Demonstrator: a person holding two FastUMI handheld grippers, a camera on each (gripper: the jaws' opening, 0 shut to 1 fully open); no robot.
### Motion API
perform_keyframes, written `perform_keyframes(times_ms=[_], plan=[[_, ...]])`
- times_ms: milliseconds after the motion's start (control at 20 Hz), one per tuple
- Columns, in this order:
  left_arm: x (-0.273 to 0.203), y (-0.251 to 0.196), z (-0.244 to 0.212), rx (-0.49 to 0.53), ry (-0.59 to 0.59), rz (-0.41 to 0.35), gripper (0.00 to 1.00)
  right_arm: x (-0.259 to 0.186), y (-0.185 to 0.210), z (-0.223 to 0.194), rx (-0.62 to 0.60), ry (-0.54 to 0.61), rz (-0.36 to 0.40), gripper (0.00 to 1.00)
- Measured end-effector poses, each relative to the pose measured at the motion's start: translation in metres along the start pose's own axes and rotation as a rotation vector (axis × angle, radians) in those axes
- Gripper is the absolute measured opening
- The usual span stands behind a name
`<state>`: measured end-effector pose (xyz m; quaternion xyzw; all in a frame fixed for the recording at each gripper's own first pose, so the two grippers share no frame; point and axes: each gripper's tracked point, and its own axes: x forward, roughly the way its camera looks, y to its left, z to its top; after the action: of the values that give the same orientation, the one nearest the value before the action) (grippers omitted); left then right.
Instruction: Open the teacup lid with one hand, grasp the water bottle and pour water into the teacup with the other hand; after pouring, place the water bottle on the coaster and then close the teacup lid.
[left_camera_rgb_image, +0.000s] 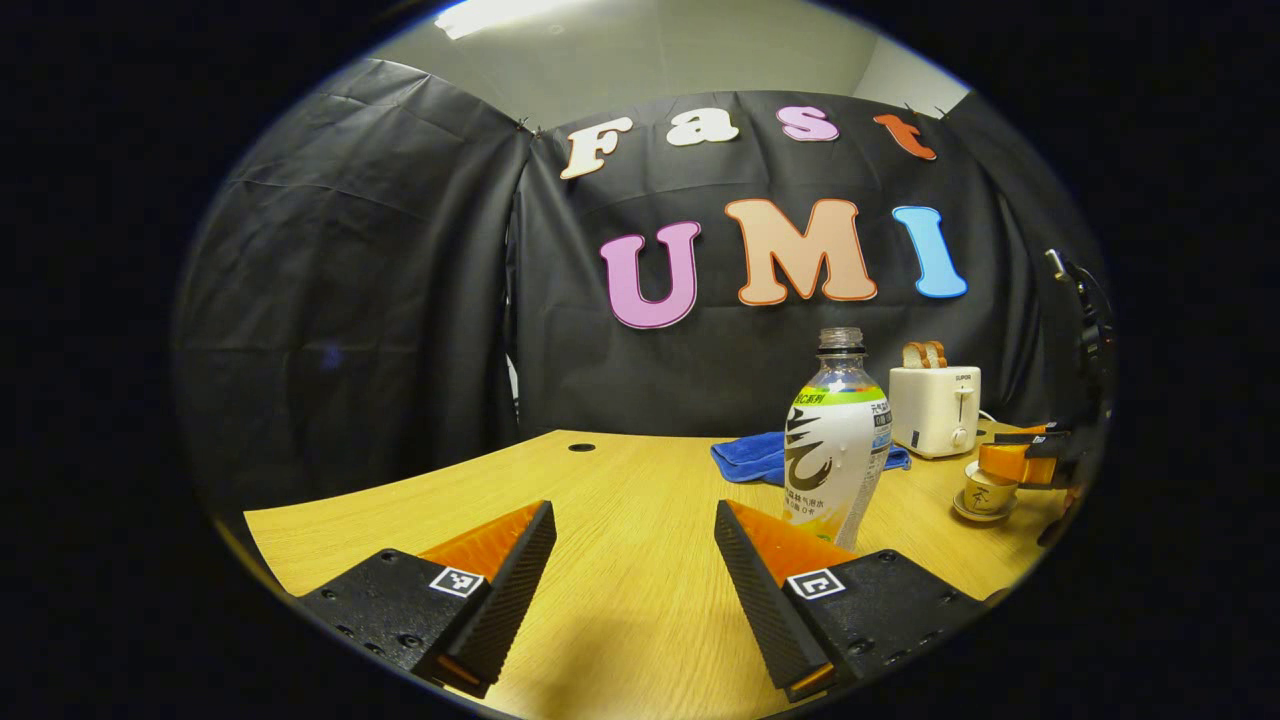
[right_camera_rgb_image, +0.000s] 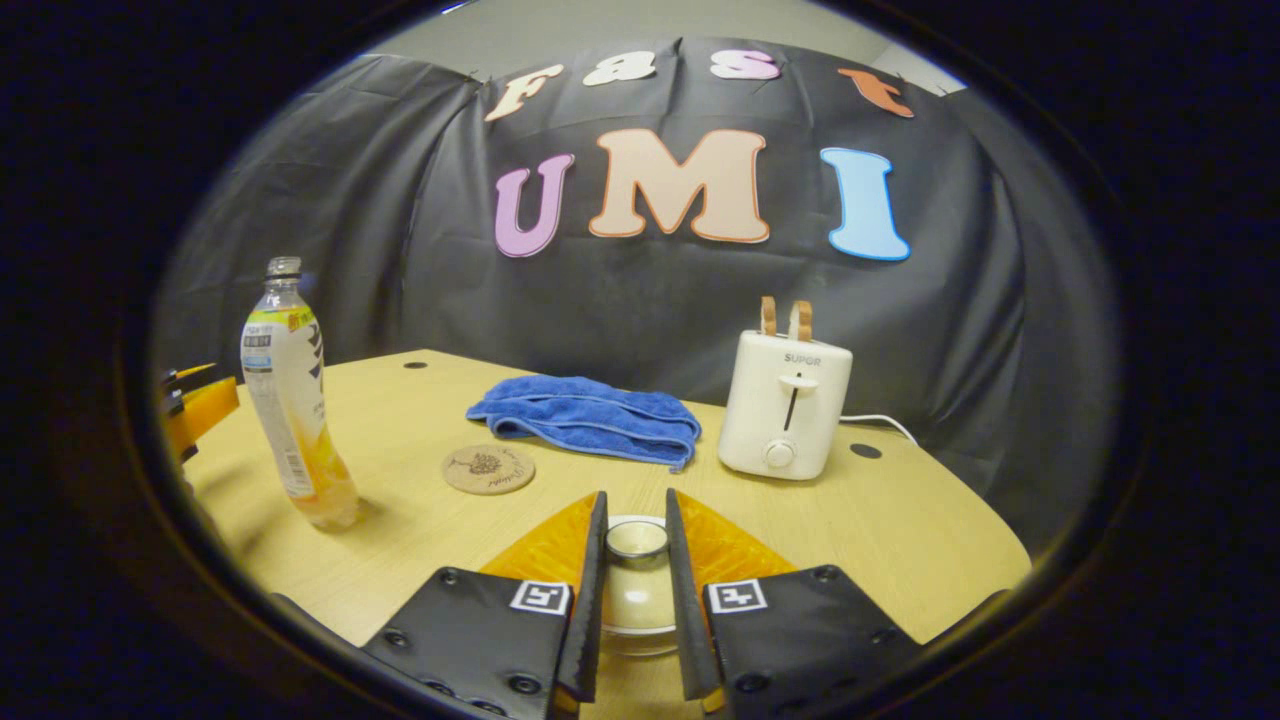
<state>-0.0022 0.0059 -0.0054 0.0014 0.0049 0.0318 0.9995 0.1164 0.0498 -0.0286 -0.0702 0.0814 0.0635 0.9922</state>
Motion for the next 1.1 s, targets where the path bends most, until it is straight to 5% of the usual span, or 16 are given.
perform_keyframes(times_ms=[550,1100], plan=[[0.000,-0.001,0.001,0.000,-0.001,-0.008,0.94,-0.032,-0.009,0.008,0.088,-0.091,-0.004,0.36],[0.000,-0.026,0.001,-0.002,-0.006,-0.138,0.94,-0.061,-0.033,0.012,0.140,-0.168,-0.058,0.36]])
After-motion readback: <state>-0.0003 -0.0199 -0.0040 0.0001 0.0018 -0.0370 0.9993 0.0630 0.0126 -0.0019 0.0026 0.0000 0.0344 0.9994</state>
